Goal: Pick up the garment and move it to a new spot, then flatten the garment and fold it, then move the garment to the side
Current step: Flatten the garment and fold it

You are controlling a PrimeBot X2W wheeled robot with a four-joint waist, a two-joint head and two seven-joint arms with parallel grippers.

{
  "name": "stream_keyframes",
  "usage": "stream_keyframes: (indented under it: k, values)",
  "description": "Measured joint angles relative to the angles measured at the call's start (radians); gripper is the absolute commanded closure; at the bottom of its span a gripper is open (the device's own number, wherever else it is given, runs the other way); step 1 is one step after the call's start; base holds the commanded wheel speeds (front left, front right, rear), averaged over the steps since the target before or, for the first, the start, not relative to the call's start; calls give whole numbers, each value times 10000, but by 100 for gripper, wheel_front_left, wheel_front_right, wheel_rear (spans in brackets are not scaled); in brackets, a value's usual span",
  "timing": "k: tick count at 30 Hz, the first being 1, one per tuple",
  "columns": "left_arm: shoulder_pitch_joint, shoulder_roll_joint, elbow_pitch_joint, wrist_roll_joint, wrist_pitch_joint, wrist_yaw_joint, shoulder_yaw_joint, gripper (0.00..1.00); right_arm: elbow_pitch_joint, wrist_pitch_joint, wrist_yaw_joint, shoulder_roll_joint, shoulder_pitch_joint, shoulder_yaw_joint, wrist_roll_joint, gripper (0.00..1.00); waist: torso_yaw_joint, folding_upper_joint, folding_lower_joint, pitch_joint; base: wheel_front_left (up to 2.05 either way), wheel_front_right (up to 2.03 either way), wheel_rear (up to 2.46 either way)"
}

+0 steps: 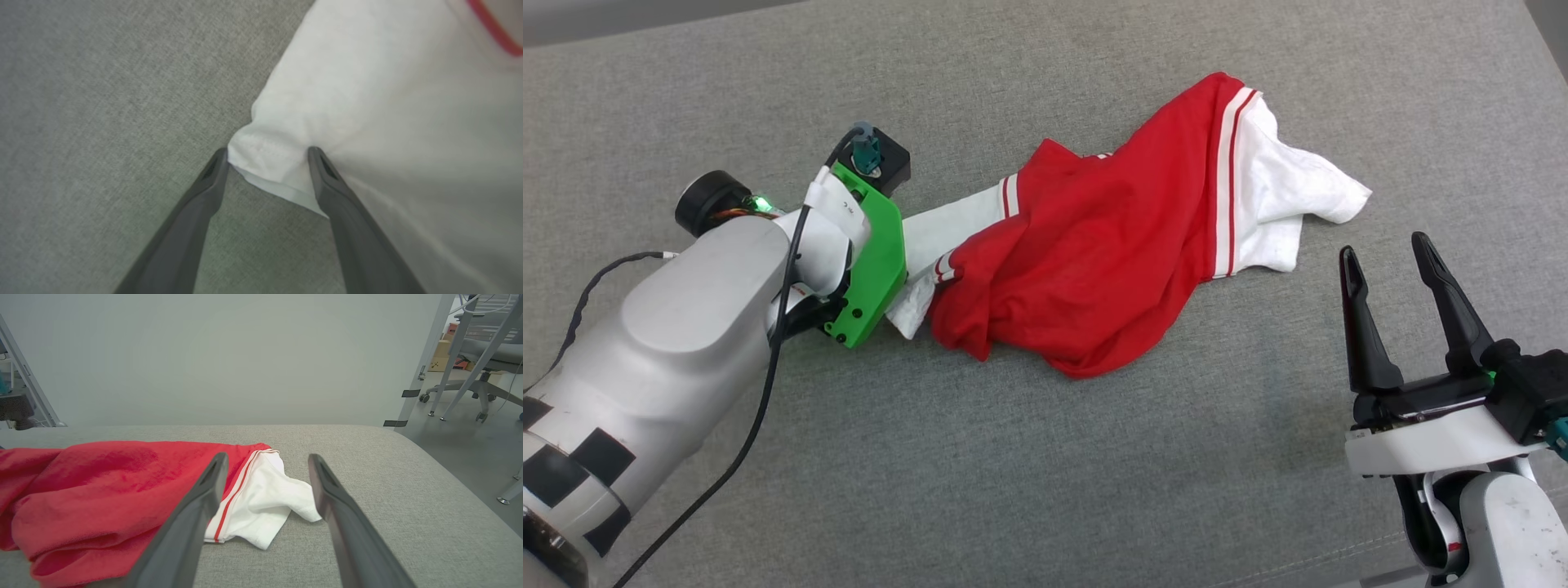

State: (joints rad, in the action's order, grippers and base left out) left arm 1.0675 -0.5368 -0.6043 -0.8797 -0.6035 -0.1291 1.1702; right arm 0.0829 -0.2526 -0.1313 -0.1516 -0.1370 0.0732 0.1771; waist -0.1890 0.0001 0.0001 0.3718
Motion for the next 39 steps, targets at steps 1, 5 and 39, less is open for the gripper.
stream_keyframes:
  k: [1, 5, 39]
  values:
    - [84, -27, -27, -52, 4, -8, 125, 0, 0, 0, 0, 4, 0, 0, 0, 0, -36, 0, 0, 43, 0, 0, 0]
    - [280, -123, -27, -374, -2, -40, 422, 0, 2, 0, 0, 19, -32, -13, -2, 0, -98, 0, -1, 184, 0, 0, 0]
    - [206, -1622, -3611, -1223, 4172, 13, 378, 100, -159, 0, 0, 33, 121, -426, -63, 0, 521, 0, 0, -76, 0, 0, 0]
